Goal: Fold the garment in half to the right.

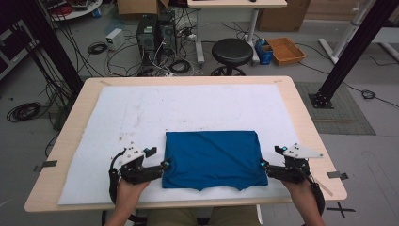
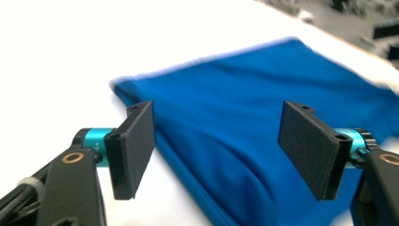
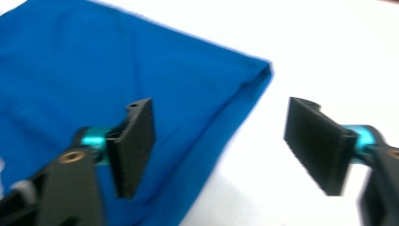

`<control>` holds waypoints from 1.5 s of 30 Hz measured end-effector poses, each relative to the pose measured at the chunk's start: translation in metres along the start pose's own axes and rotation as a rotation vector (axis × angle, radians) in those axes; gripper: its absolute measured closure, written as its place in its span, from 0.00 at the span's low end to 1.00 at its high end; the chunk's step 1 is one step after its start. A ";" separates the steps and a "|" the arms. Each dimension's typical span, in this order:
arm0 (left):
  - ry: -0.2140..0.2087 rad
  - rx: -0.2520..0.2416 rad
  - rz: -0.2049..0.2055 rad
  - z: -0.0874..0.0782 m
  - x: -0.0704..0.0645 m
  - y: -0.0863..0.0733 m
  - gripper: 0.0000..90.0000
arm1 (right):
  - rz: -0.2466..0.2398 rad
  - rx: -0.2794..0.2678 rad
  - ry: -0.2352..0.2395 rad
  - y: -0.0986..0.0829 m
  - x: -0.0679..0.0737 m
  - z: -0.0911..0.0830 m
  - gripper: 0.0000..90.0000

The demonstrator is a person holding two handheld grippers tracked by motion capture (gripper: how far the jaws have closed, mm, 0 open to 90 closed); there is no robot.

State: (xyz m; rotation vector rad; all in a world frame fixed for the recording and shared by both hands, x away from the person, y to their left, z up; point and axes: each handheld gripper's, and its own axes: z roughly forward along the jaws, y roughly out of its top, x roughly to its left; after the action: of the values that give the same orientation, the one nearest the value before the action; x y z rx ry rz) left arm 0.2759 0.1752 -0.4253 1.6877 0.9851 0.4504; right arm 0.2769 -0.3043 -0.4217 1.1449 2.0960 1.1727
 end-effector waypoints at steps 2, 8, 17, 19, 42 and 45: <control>0.000 -0.046 0.005 0.001 0.011 0.006 0.31 | 0.022 -0.010 -0.012 0.004 -0.008 0.005 0.23; 0.019 -0.131 0.064 -0.001 0.035 0.010 0.31 | 0.032 -0.014 -0.036 0.020 -0.029 0.018 0.23; 0.020 -0.137 0.033 -0.010 0.043 0.006 0.30 | 0.054 -0.057 -0.050 0.009 -0.032 0.017 0.23; 0.026 -0.136 0.032 -0.011 0.043 0.006 0.29 | 0.047 -0.074 -0.036 0.007 -0.035 0.012 0.23; 0.027 -0.113 0.033 -0.006 0.037 0.006 0.29 | 0.050 -0.075 -0.052 -0.003 -0.040 0.006 0.23; 0.029 -0.108 0.039 -0.005 0.035 0.007 0.30 | 0.045 -0.073 -0.052 -0.003 -0.039 0.006 0.23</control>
State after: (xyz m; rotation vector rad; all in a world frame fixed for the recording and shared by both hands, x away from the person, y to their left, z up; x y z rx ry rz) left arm 0.2951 0.2057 -0.4232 1.6096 0.9342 0.5459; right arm 0.3005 -0.3356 -0.4272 1.1820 1.9819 1.2166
